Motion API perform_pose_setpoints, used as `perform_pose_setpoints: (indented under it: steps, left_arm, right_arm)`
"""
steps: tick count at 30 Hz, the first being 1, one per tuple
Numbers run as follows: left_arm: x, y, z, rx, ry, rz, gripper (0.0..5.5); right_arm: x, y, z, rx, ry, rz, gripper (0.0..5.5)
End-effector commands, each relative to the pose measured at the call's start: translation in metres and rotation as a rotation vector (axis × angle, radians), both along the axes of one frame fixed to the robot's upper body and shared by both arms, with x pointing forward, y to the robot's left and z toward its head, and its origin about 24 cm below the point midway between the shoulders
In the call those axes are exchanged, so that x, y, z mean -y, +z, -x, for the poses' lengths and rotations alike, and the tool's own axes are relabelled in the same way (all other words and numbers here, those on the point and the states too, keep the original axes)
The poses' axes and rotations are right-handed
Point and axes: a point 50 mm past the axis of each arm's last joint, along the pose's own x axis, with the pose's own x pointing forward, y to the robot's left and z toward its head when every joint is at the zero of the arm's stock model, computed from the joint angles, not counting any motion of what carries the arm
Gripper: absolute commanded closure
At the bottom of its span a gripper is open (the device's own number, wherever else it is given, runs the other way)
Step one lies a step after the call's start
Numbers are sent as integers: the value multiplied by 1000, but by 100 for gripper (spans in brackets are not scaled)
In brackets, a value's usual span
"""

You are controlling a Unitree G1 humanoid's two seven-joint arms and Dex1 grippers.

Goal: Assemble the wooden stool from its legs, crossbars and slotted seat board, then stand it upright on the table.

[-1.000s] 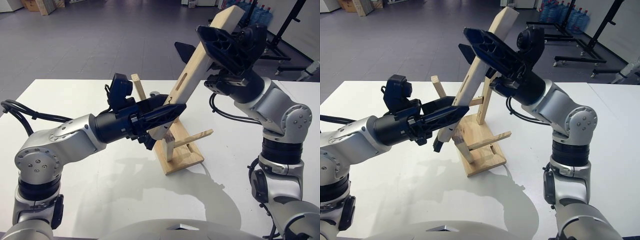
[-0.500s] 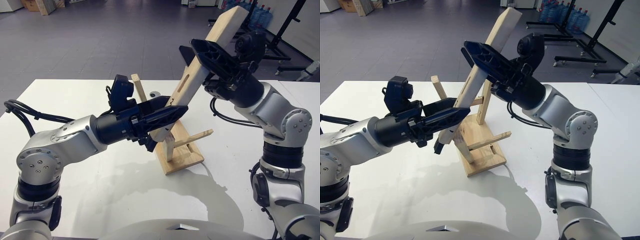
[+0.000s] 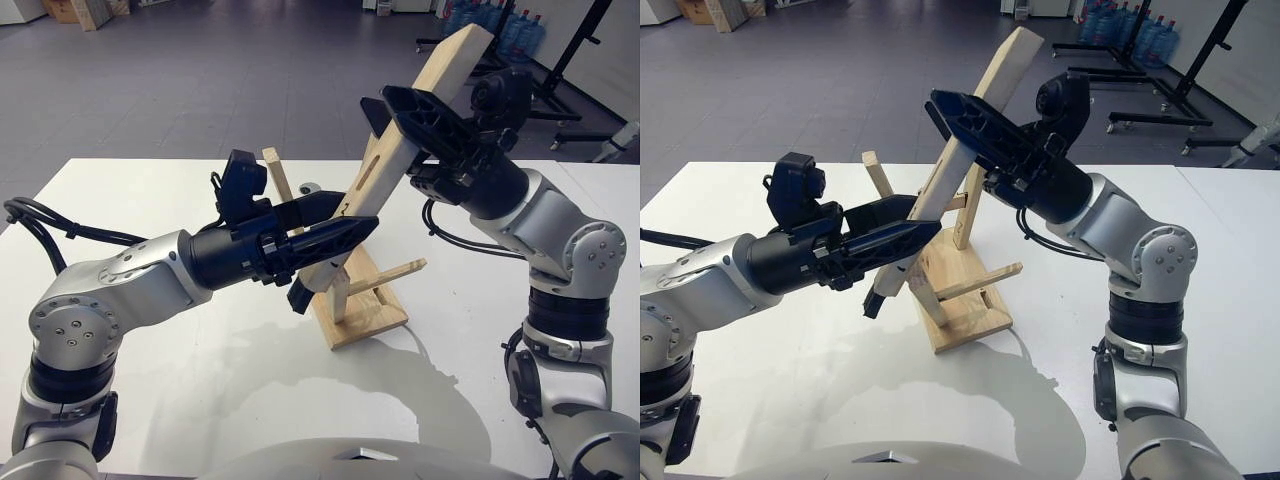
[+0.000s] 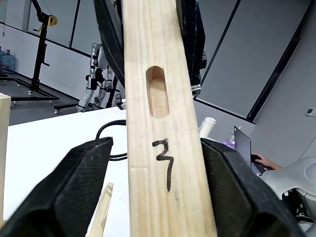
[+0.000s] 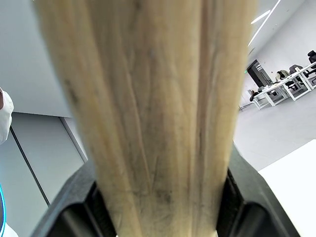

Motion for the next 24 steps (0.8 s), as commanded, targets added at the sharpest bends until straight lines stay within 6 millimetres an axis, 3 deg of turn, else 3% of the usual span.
perform_pose_setpoints:
  steps: [1,7,11,13,16,17,19,24]
  left_arm:
    - [-3,6,0,24,16,-6,178]
    - [-15,31,-7,80,80,32,92]
    - [-36,65,-13,168,189,77,23]
    - [-54,84,-17,170,257,168,10]
    - [-105,92,-33,55,438,422,10]
    - [-121,81,-37,3,496,456,10]
    - [-126,44,-33,-92,527,330,10]
    - [-90,-46,4,-227,345,-135,10]
  right_arm:
    - [1,1,-1,9,-22,2,343]
    - [3,1,-3,9,-50,4,343]
    - [7,4,-8,17,-96,0,343]
    - [10,5,-11,27,-128,7,343]
    - [24,10,-16,52,-204,12,343]
    - [29,12,-18,66,-237,18,343]
    - [37,15,-20,94,-295,36,343]
    - [52,21,-24,131,-369,47,343]
